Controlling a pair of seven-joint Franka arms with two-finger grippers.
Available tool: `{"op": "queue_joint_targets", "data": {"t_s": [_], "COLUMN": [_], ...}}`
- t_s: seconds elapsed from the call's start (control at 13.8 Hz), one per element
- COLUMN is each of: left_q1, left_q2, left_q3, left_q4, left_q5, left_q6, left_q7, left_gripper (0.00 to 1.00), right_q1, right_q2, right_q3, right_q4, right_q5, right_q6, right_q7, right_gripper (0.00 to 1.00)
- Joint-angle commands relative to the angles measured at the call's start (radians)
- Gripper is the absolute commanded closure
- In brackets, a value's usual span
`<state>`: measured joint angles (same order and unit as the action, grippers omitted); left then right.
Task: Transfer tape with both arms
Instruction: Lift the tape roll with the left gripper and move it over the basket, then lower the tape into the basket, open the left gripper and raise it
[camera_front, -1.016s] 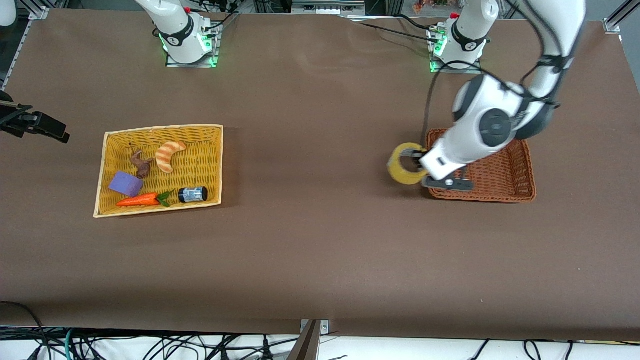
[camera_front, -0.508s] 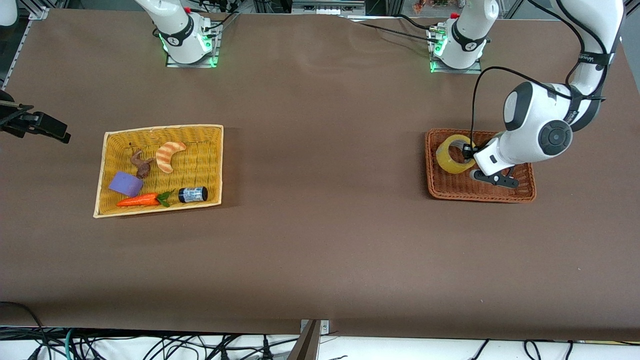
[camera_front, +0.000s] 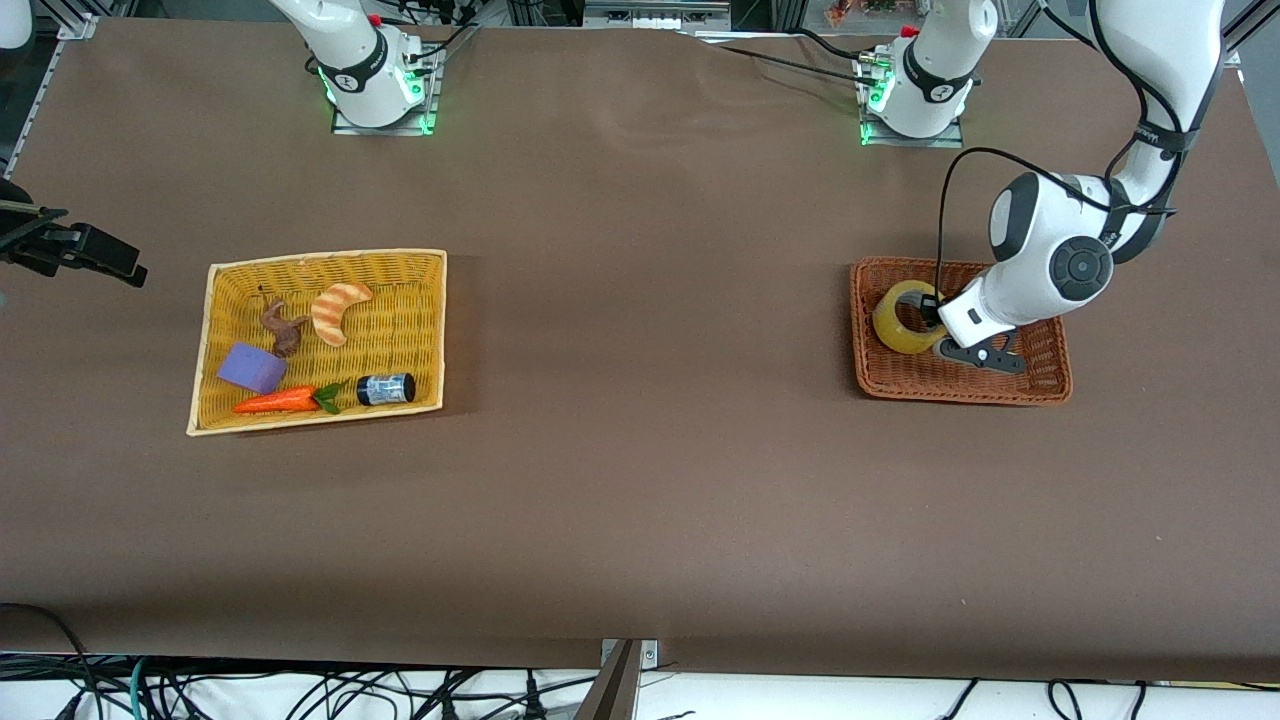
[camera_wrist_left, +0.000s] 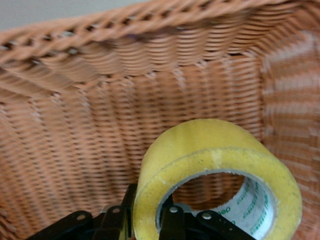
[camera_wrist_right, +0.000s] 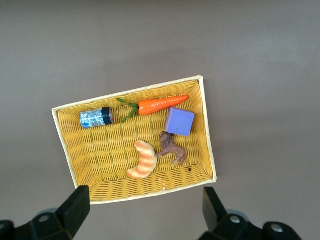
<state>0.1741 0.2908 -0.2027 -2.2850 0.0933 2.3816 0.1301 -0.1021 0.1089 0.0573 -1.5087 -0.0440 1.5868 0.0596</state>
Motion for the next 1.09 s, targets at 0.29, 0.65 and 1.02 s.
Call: {"op": "queue_joint_targets", "data": {"t_s": [0.29, 0.65, 1.02], "left_q1": [0.01, 0.01, 0.004], "left_q2": [-0.042, -0.246, -0.375], "left_q3": [0.013, -0.012, -0.059], "left_q4": [-0.01, -0.004, 0.245], "left_q5": [0.036, 0.026, -0.07], "left_q6": [-0.002, -0.118, -0.417], "left_q7": [0.022, 0.023, 0.008], "left_gripper": [0.0, 0.0, 0.0], "right_q1": [-0.004, -0.004, -0.004], "right_q2": [-0.002, -0.002, -0.002], "right_q3": [0.001, 0.001, 0.001], "right_q4": [0.007, 0.007, 0.007], "right_q5": [0.018, 0.018, 0.019], "right_q6": [0.001, 0.001, 0.001], "right_q7": [-0.012, -0.012, -0.012], "right_gripper": [0.0, 0.0, 0.0]}}
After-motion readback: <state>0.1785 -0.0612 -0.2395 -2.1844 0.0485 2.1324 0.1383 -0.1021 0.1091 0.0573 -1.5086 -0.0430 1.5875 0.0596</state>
